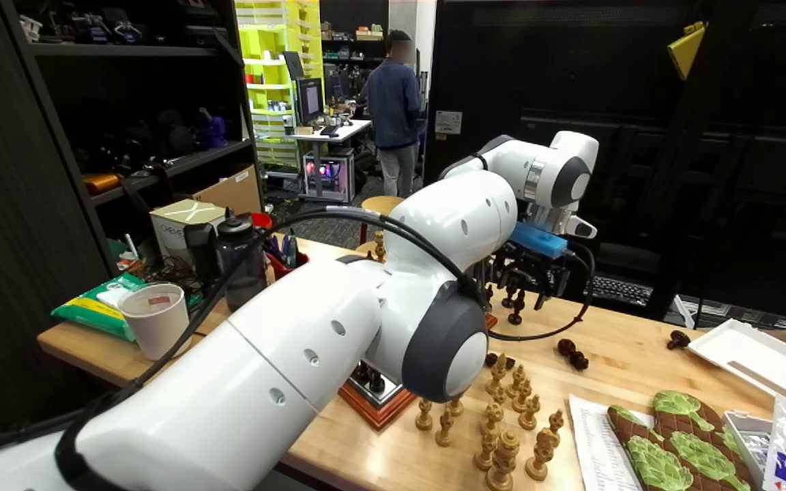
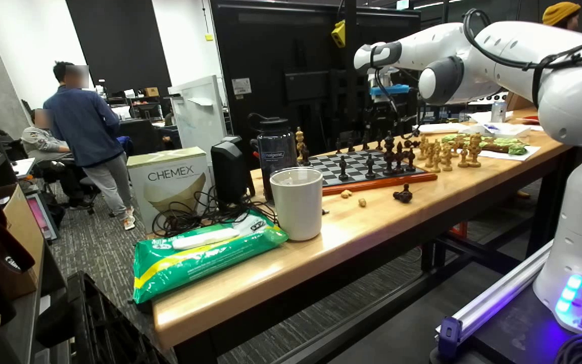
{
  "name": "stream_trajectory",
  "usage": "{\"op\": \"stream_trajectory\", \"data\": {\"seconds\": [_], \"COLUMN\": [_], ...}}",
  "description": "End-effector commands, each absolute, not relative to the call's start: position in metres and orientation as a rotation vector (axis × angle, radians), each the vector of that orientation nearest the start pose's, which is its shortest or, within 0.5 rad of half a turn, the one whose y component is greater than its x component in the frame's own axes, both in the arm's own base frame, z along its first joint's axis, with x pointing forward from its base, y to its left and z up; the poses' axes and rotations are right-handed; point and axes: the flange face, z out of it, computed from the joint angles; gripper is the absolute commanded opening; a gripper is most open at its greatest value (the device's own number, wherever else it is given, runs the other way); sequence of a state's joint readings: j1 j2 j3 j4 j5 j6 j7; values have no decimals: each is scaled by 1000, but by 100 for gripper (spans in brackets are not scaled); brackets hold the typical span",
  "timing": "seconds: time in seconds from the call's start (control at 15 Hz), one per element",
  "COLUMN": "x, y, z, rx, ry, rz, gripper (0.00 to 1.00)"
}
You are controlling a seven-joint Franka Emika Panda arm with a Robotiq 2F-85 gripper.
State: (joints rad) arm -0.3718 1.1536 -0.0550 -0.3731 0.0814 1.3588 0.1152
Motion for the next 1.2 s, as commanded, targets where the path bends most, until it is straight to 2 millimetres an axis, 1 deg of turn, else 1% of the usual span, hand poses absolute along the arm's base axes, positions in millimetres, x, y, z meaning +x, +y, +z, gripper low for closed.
{"op": "stream_trajectory", "data": {"seconds": [0.0, 0.27, 0.67, 0.73, 0.8, 0.87, 1.13], "x": [719, 723, 724, 724, 724, 723, 723], "y": [-286, -287, -287, -287, -287, -288, -288], "z": [366, 365, 361, 362, 362, 362, 362], "rx": [-2983, -2987, -2985, -2984, -2984, -2986, -2990], "ry": [710, 699, 700, 701, 701, 701, 699], "rz": [203, 163, 161, 161, 163, 165, 163], "gripper": [100, 100, 100, 76, 73, 68, 38]}}
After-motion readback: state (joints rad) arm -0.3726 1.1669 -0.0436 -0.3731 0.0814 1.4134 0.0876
